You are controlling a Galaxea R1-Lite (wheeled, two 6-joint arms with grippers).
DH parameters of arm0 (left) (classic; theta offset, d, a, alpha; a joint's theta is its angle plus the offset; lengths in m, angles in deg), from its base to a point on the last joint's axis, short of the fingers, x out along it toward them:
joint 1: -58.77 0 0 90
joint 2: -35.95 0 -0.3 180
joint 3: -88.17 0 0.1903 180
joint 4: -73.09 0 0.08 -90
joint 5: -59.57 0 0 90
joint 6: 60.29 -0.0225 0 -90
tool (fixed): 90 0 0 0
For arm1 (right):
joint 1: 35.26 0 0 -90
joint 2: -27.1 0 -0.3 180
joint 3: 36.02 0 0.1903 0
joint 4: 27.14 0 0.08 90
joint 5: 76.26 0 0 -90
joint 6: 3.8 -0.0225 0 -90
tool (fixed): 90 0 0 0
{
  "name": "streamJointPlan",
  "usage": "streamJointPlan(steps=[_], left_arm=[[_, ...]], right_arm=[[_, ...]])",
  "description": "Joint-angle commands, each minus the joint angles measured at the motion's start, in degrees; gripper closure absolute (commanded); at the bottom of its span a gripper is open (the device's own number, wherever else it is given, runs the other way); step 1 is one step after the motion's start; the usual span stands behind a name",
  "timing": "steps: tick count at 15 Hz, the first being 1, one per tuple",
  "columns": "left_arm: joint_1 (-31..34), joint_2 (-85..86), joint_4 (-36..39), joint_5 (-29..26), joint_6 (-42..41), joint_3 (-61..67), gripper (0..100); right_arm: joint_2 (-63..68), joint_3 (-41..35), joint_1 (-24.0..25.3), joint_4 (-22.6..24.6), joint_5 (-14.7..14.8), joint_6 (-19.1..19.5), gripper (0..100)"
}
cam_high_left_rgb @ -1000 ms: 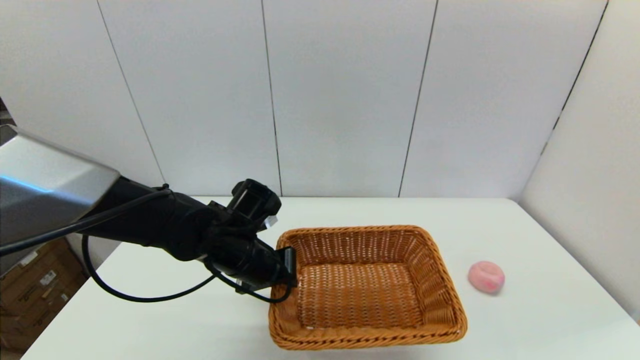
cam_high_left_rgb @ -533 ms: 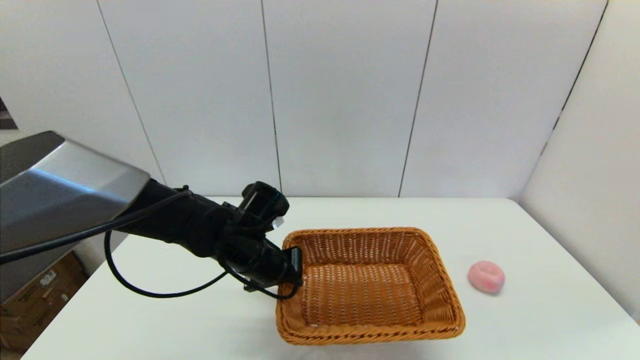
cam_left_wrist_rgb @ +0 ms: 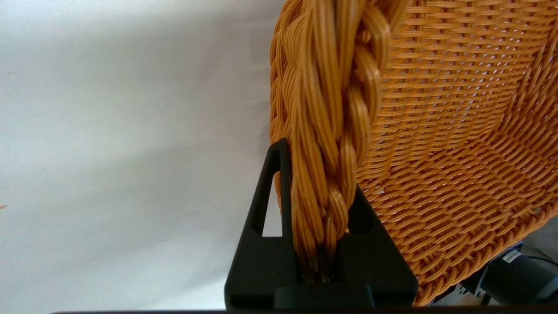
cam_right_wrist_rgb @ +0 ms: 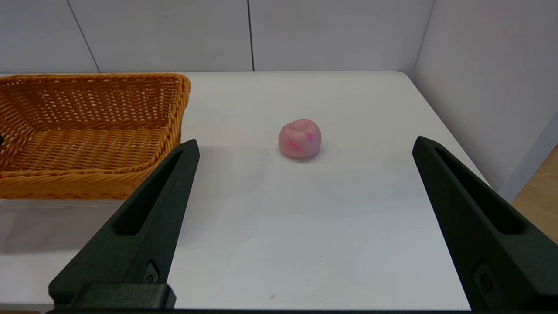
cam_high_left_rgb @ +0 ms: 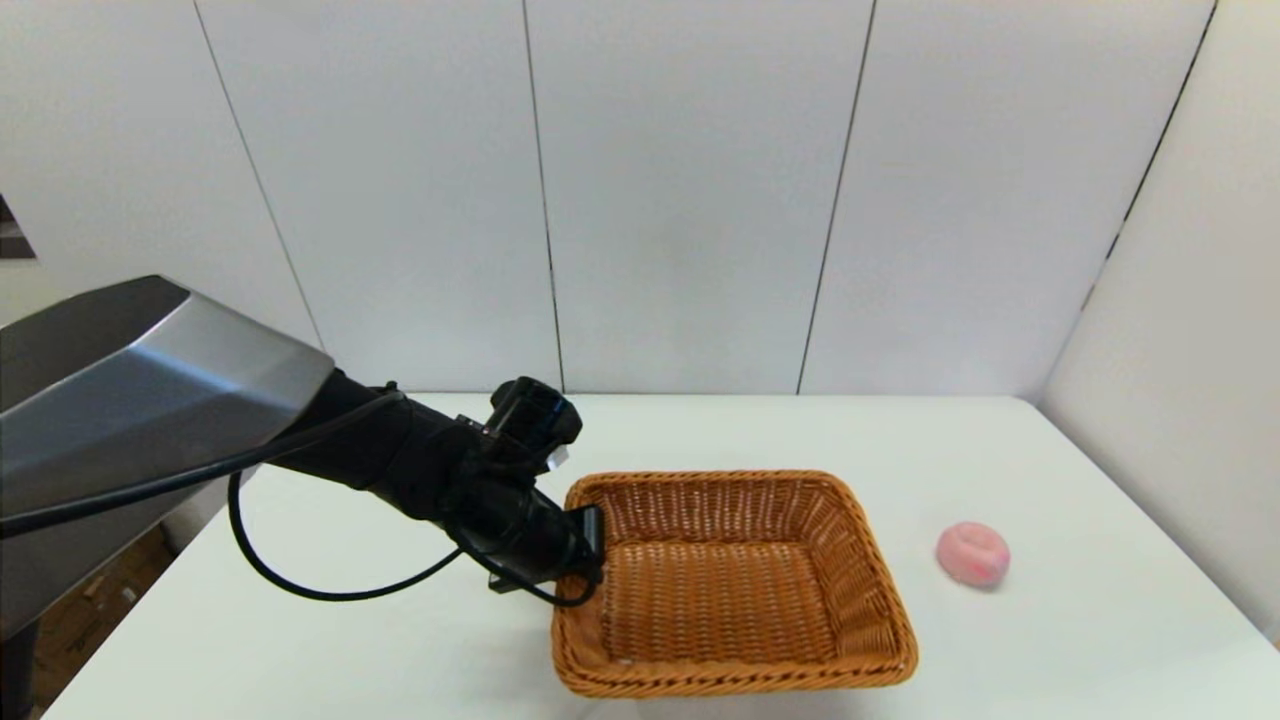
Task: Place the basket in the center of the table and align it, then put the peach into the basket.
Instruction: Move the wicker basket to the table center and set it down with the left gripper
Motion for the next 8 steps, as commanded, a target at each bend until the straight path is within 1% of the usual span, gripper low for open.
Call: streamJointPlan(steps=[1,4,5,8], left_arm=[[-0.01,-0.64,-0.07,-0.01,0.32,-0.02,100],[-0.01,-1.34,-0.07,-0.01,0.58,0.06,100],[0.08,-1.69,-0.07,0.07,0.49,0.06,0],[0.16,-1.17,-0.16,-0.01,0.23,0.06,0]], right_arm=[[-0.01,0.00,0.02,0.05,0.00,0.02,0],[-0.01,0.00,0.02,0.05,-0.09,0.02,0],[-0.01,0.00,0.02,0.05,-0.09,0.02,0],[-0.01,0.00,0.02,0.05,0.00,0.02,0]])
